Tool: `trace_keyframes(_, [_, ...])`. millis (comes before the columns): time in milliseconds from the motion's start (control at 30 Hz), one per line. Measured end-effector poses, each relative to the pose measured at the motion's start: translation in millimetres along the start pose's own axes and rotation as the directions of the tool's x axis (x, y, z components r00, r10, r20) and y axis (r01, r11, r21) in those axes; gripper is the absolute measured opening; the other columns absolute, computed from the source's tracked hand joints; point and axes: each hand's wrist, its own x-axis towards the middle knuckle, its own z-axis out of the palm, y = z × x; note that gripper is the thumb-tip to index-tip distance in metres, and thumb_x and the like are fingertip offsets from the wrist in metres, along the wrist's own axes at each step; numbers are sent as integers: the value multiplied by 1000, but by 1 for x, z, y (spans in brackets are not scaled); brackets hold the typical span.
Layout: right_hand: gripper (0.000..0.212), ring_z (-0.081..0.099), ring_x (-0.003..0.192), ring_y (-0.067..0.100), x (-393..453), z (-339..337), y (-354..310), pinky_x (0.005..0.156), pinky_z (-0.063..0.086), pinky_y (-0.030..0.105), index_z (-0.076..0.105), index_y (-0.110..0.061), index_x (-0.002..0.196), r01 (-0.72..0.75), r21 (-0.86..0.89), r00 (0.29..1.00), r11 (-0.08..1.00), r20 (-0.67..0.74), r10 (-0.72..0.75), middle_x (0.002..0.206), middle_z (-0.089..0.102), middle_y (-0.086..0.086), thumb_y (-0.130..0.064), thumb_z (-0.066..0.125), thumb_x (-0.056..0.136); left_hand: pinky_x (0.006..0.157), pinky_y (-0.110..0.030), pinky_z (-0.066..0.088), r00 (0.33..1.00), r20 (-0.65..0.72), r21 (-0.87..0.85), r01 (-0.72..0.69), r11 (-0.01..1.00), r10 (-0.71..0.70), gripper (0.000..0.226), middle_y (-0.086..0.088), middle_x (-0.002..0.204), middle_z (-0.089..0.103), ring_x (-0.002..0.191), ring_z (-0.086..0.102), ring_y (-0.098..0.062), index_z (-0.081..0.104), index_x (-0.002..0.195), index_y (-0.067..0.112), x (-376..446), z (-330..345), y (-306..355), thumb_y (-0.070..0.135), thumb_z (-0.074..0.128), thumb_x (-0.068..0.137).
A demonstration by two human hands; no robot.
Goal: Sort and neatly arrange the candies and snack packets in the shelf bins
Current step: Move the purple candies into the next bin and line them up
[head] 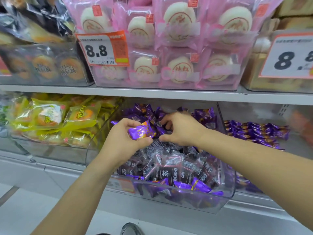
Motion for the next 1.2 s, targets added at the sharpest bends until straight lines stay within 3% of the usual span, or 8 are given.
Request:
trace_keyframes(200, [21,66,77,13,-6,-1,2,75,53,25,74,-22,103,-62,88,993,994,-90,70,83,74,-5,-17,64,85,74,-29,62,988,121,-331,128,935,-92,13,-20,87,74,71,71,-22,71,96,1,-6,1,-4,11,71,88])
trace_keyframes(333, [17,65,67,5,-31,-13,0,65,48,10,72,-23,94,-68,296,963,953,-231,140,77,69,-11,-11,64,85,69,-28,62,983,130,-428,174,887,-130,15,-21,89,73,75,71,-25,68,96,-2,-6,0,1,11,61,95])
trace_keyframes(400, [15,70,65,11,-46,-19,-4,71,57,25,67,-21,96,-121,511,947,851,-198,253,78,68,-7,-8,61,89,74,-31,62,976,153,-508,210,835,-153,16,-25,93,73,83,74,-30,63,101,-5,-8,0,7,9,58,96])
trace_keyframes(500, [15,74,74,25,-75,-30,-14,75,62,43,65,-12,107,-220,819,927,531,7,374,87,74,9,-5,56,96,73,-31,62,968,216,-592,232,772,-125,15,-26,89,73,85,74,-33,61,100,-5,-15,4,17,9,57,96])
trace_keyframes(867, [24,74,90,31,-147,-52,6,75,62,40,69,-10,110,-83,987,890,135,13,456,104,74,13,-10,48,100,70,-27,61,902,427,-528,195,827,60,30,-21,92,75,84,75,-30,67,106,-1,-51,54,52,17,65,83])
trace_keyframes(933, [25,75,89,30,-153,-52,14,74,62,32,71,-14,108,14,980,876,201,-109,471,101,76,9,-8,49,99,65,-30,62,908,417,-444,177,878,29,25,-26,88,73,77,75,-32,63,106,-7,-51,61,54,11,63,88])
trace_keyframes(1033, [28,74,94,21,-157,-51,29,79,58,22,74,-23,103,155,865,827,478,-378,416,101,76,1,-9,52,96,63,-31,62,910,415,-393,159,906,20,20,-27,83,72,75,75,-32,61,104,-8,-51,67,60,8,61,92])
trace_keyframes(1200, [25,65,111,15,-157,-44,53,91,51,26,73,-28,113,262,462,772,848,-627,103,113,67,-10,-16,60,95,80,-33,60,871,487,-580,270,768,62,34,-24,99,73,91,73,-35,66,109,-4,-59,83,80,18,63,83])
